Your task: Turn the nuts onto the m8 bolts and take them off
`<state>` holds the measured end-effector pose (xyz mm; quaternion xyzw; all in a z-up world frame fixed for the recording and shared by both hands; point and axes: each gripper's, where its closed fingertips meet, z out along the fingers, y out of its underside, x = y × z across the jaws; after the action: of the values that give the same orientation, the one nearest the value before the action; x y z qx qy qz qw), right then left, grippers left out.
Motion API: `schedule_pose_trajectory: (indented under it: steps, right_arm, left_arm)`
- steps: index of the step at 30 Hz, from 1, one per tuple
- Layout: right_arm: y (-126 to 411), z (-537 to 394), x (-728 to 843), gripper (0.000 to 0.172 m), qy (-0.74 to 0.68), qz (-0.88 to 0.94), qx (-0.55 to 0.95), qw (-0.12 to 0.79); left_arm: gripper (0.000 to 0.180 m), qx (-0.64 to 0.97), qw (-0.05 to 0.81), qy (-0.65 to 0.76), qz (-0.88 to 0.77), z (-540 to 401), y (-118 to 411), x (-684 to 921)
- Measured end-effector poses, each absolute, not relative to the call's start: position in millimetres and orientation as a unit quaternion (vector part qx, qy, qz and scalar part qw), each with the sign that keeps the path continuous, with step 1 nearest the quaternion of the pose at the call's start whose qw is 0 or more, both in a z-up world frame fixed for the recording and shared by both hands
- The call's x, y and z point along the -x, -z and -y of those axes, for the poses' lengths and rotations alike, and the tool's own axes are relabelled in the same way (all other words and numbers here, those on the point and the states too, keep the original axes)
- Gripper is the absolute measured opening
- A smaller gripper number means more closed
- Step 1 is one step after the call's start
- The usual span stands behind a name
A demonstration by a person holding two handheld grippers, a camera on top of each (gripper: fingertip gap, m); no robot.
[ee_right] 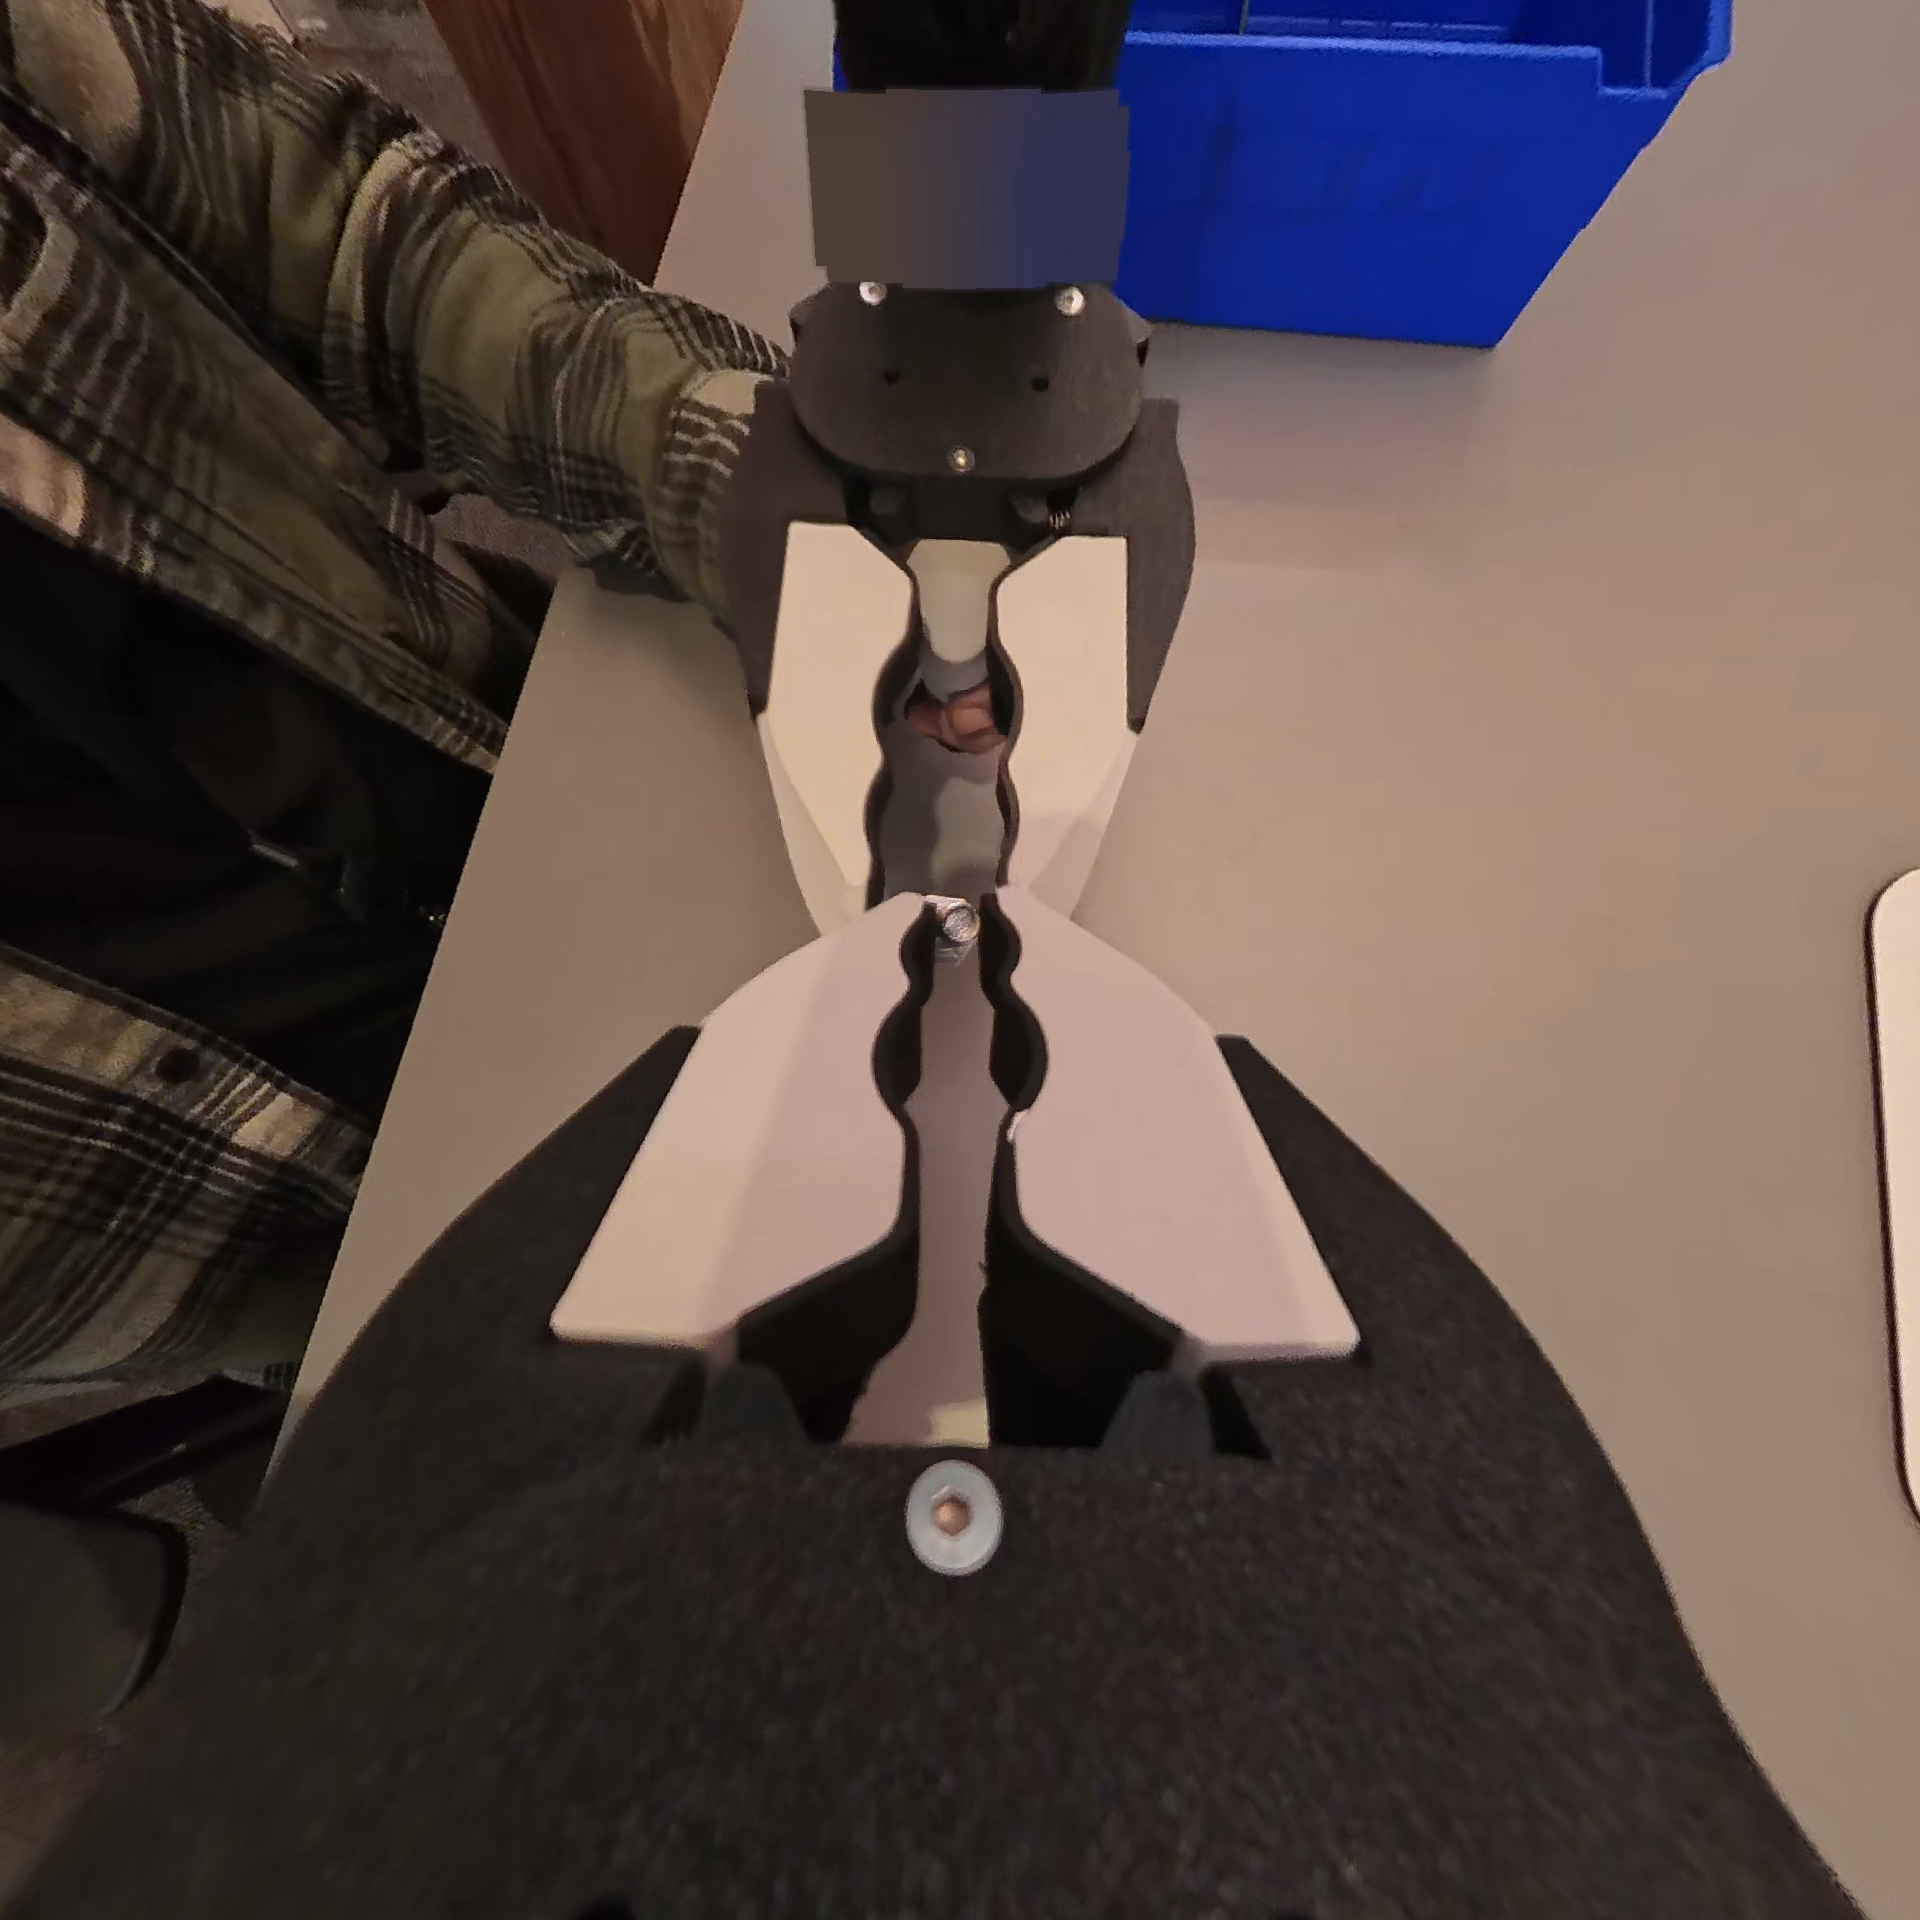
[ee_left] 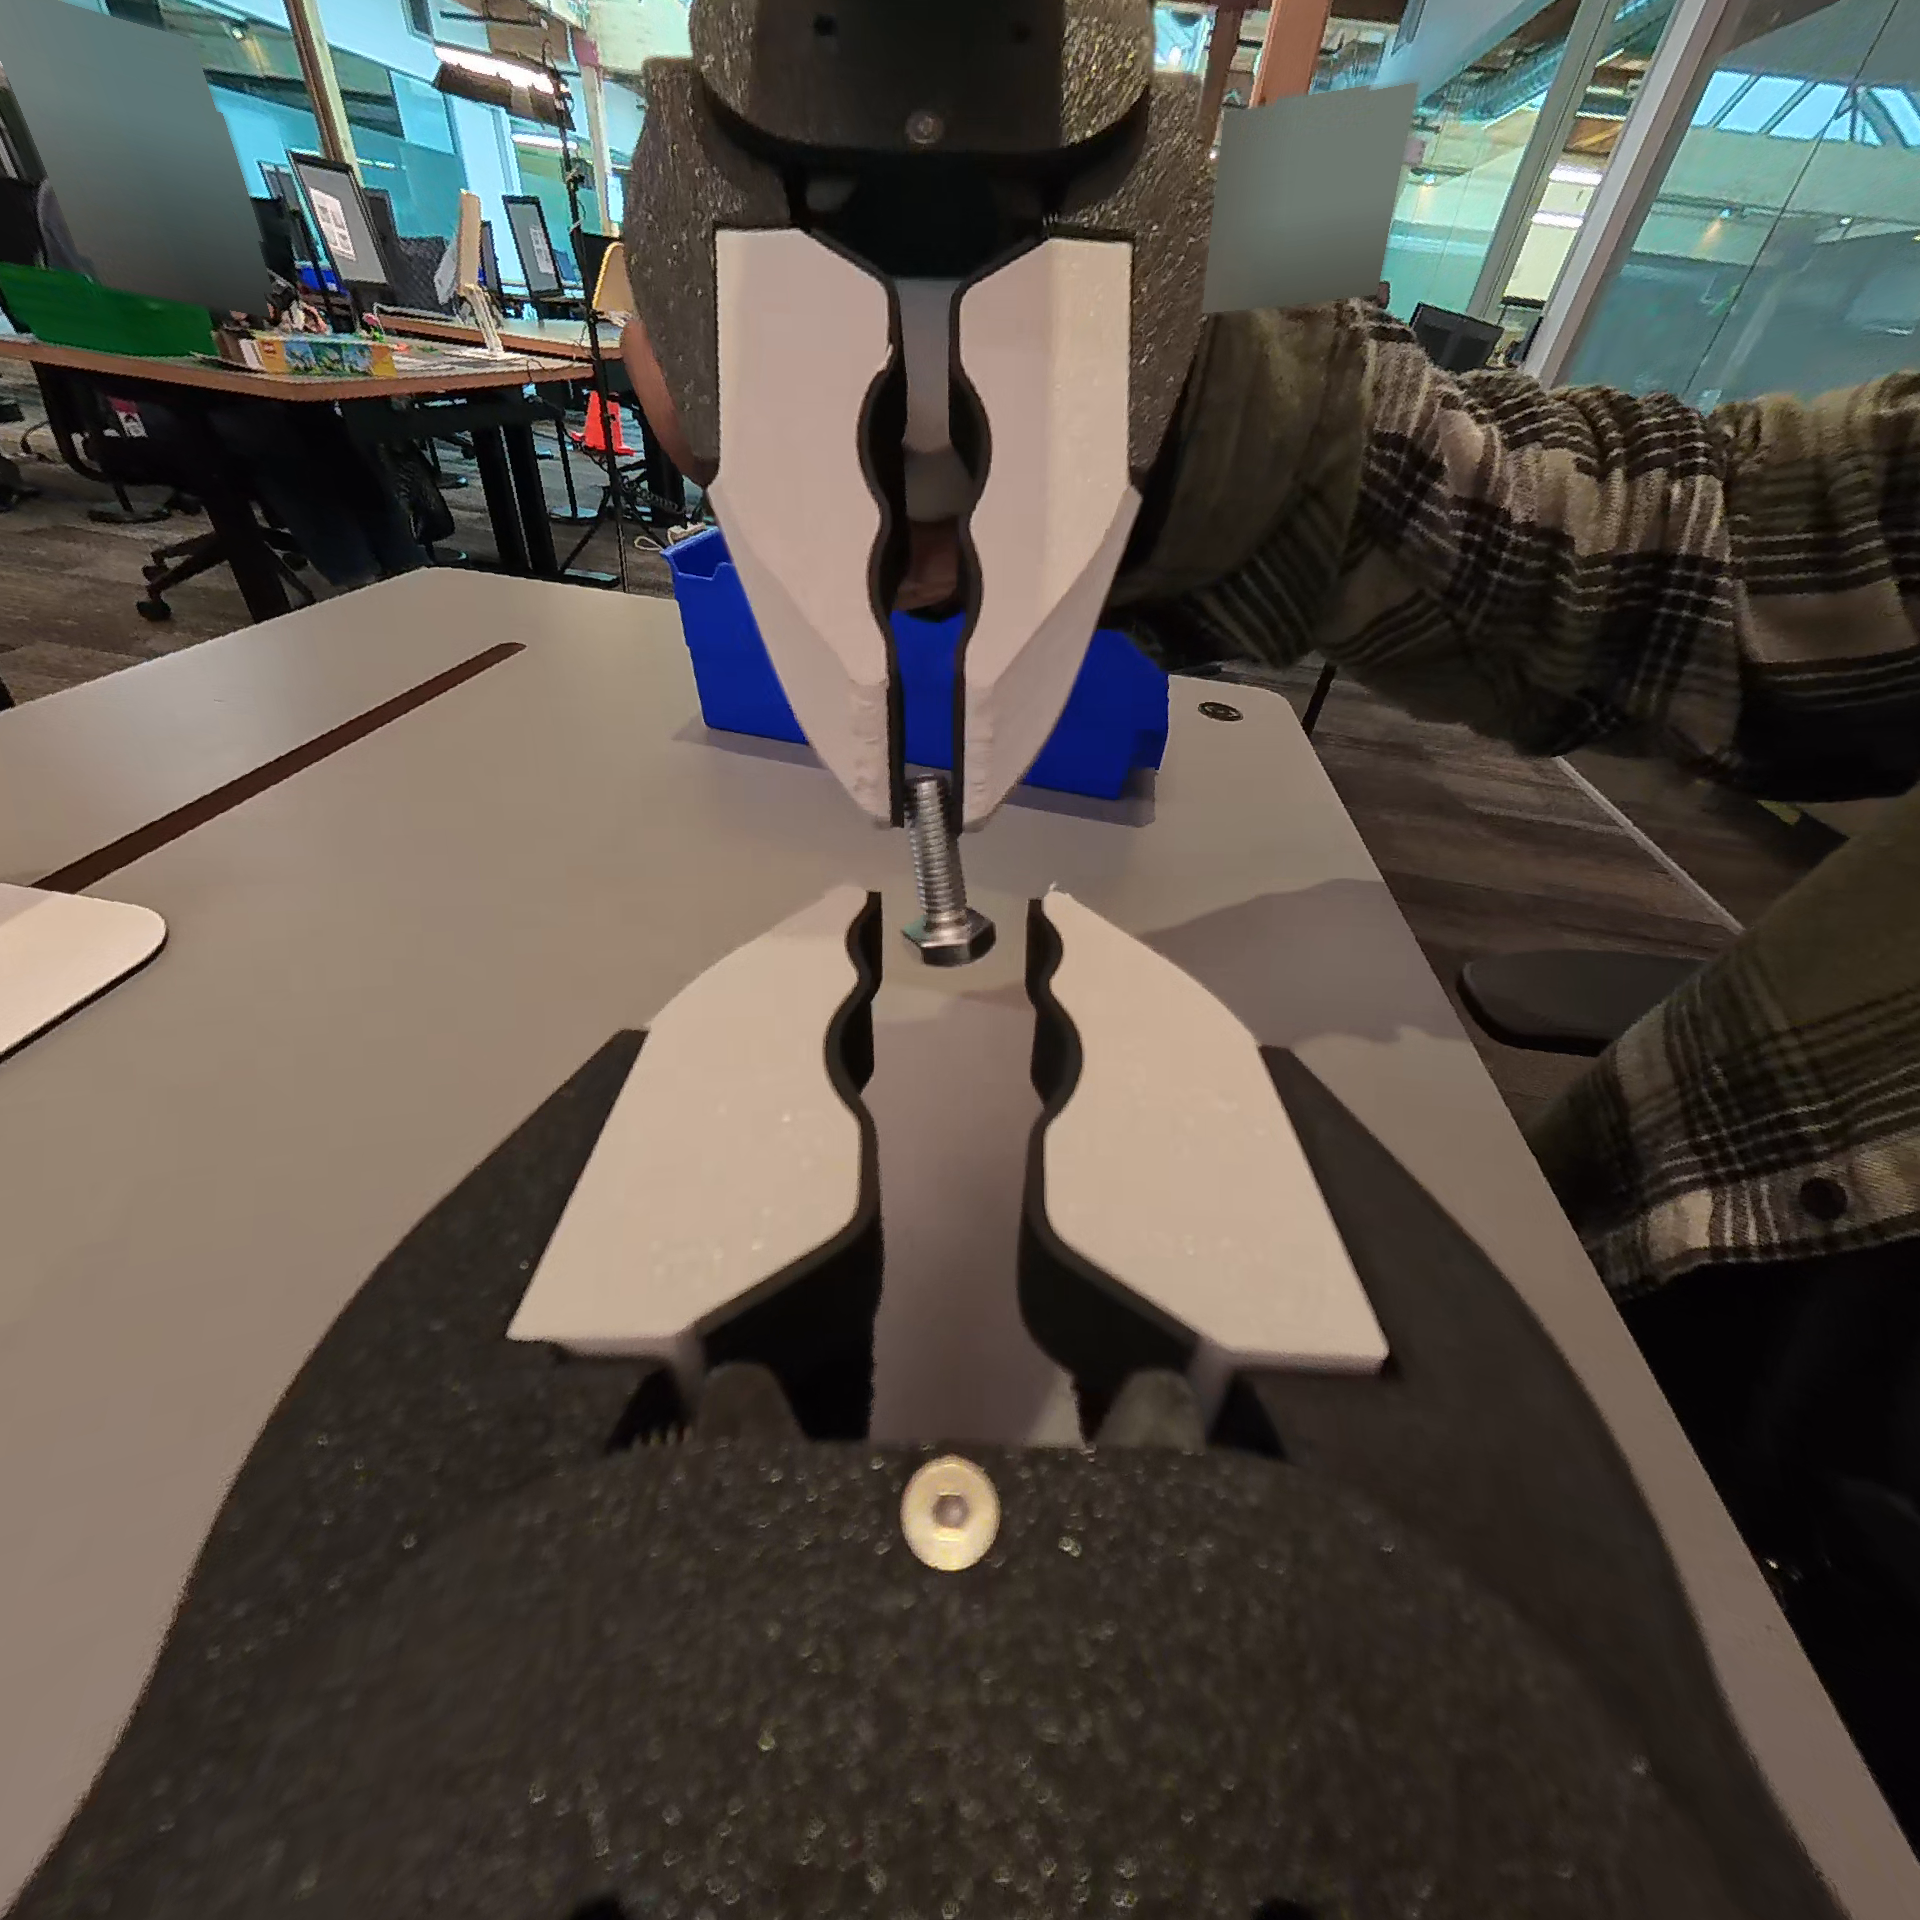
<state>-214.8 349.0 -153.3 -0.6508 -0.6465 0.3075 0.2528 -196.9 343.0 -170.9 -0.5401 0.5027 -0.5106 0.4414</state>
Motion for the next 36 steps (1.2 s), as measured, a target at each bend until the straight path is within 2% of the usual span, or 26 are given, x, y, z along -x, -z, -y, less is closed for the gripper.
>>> schedule_pose_trajectory:
  steps: [16, 36]
  right_arm:
    - [149.9, -348.7, 218.2, 0.007, -0.282, 0.670, 0.634, 0.266]
    - [148.3, -343.7, 224.7, 0.008, -0.292, 0.680, 0.614, 0.274]
  left_arm:
    - [0.016, 0.545, 0.425, 0.527, -0.494, -344.3, 172.1, 200.5]
    - [0.016, 0.536, 0.426, 0.531, -0.500, -339.3, 170.2, 201.2]
